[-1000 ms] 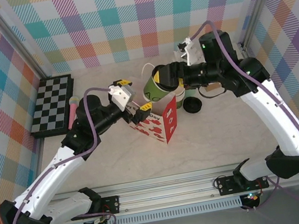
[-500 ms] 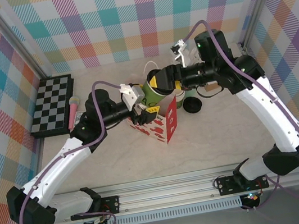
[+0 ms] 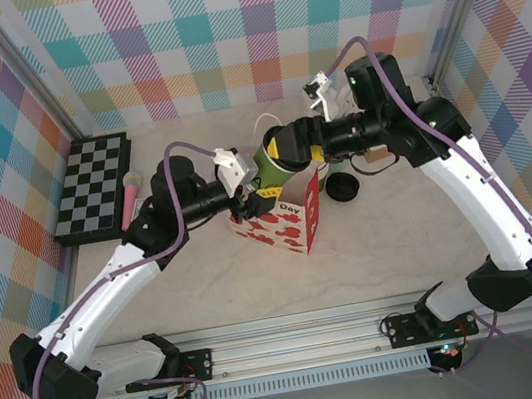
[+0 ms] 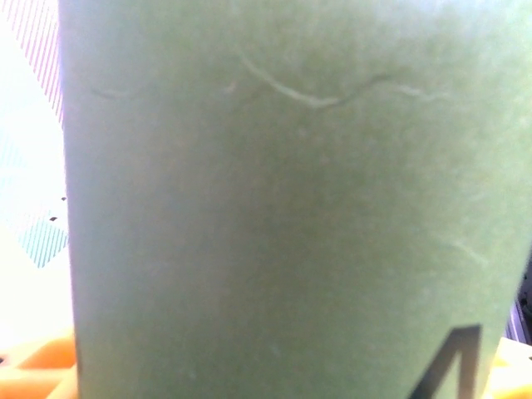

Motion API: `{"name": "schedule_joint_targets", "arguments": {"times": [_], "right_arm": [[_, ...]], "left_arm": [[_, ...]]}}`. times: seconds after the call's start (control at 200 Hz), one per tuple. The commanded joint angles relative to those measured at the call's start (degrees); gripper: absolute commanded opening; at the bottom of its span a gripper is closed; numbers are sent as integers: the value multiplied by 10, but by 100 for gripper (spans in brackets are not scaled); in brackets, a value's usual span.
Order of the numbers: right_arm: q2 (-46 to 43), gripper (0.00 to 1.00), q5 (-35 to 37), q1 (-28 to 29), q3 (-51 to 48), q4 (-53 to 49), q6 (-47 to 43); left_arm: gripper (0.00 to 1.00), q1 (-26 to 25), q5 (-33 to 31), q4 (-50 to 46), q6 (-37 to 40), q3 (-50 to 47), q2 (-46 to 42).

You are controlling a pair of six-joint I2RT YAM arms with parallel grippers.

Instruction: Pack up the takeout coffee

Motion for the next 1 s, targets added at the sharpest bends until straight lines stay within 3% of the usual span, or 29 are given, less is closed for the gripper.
{"name": "schedule_joint_targets", "arguments": {"times": [0.0,0.69,0.995], "right_arm": [[7,99,11,0,27,-22,-22],[87,100,126,48,153,-170,-51],[88,94,93,48,160,-175,-45]], "left_arm": [[59,3,-4,-47,34,31,4],[61,2,-9,-114,59,71,23],[61,2,-16,-115,60,71,25]]}}
